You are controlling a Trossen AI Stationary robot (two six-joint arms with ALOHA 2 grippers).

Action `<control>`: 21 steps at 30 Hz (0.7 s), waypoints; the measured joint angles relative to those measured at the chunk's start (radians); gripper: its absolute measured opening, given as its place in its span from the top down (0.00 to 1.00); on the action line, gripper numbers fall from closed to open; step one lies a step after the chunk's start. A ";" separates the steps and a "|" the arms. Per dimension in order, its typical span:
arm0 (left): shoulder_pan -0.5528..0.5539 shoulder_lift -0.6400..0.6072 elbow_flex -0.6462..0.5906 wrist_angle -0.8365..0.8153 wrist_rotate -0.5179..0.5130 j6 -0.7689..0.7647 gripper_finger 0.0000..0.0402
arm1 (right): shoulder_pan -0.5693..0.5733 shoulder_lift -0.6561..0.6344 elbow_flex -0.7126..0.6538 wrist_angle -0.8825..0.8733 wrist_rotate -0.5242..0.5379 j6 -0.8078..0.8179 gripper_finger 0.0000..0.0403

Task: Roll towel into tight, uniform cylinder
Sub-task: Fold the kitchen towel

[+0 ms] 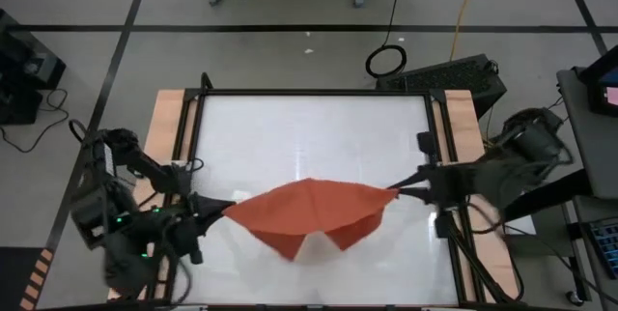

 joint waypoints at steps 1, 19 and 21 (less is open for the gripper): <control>-0.006 0.000 0.014 0.029 -0.006 0.054 0.99 | 0.011 -0.010 0.000 0.018 0.000 -0.022 1.00; 0.143 0.003 0.032 -0.060 -0.006 0.108 0.99 | -0.022 -0.023 0.001 -0.227 0.113 0.124 1.00; 0.210 0.003 0.007 -0.145 -0.002 0.000 0.99 | -0.062 0.000 0.000 -0.302 0.141 0.200 1.00</control>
